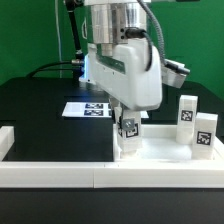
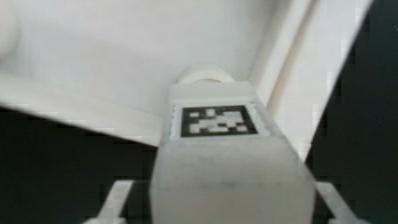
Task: Assemble square table
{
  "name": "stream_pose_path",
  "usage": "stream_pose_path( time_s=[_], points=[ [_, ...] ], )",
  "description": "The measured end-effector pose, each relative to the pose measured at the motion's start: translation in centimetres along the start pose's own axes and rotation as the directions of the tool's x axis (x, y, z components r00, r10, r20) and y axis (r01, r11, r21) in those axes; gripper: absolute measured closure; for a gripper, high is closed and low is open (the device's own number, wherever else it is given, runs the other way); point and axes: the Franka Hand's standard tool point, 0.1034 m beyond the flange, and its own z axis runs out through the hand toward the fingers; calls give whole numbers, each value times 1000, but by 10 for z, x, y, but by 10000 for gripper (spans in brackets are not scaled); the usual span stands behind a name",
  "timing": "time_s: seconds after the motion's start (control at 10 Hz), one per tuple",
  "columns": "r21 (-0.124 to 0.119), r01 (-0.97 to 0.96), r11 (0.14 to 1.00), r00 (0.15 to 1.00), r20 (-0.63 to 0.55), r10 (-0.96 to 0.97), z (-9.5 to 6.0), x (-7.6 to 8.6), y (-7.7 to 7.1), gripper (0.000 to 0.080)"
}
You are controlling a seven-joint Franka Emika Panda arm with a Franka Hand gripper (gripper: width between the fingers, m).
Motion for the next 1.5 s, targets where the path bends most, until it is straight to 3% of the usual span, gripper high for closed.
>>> stream_pose_path(
  time_s=[0.1,0.2,0.3,0.5,0.6,0.7,0.8,0.9,1.3,1.4,1.5],
  points=[
    [4,-145,989,989,2,145,0,-4,-2,511],
    [27,-282,959,959,14,282,1,-7,-2,511],
    [30,-408,912,913,21,408,1,-10,-1,509],
    [18,-450,893,893,23,449,1,-11,-1,504],
    [19,-398,917,917,22,397,2,-11,-1,333],
    [-15,-253,967,967,14,253,1,-13,2,333],
    [-28,-122,992,992,17,123,-1,-13,1,185],
    [-38,46,998,999,16,-45,-3,-14,1,185],
    [-36,255,966,967,20,-254,-2,-13,1,150],
    [-57,445,894,895,-1,-446,-4,-16,-2,150],
    [-54,580,813,814,-6,-581,-5,-21,-6,150]
  ],
)
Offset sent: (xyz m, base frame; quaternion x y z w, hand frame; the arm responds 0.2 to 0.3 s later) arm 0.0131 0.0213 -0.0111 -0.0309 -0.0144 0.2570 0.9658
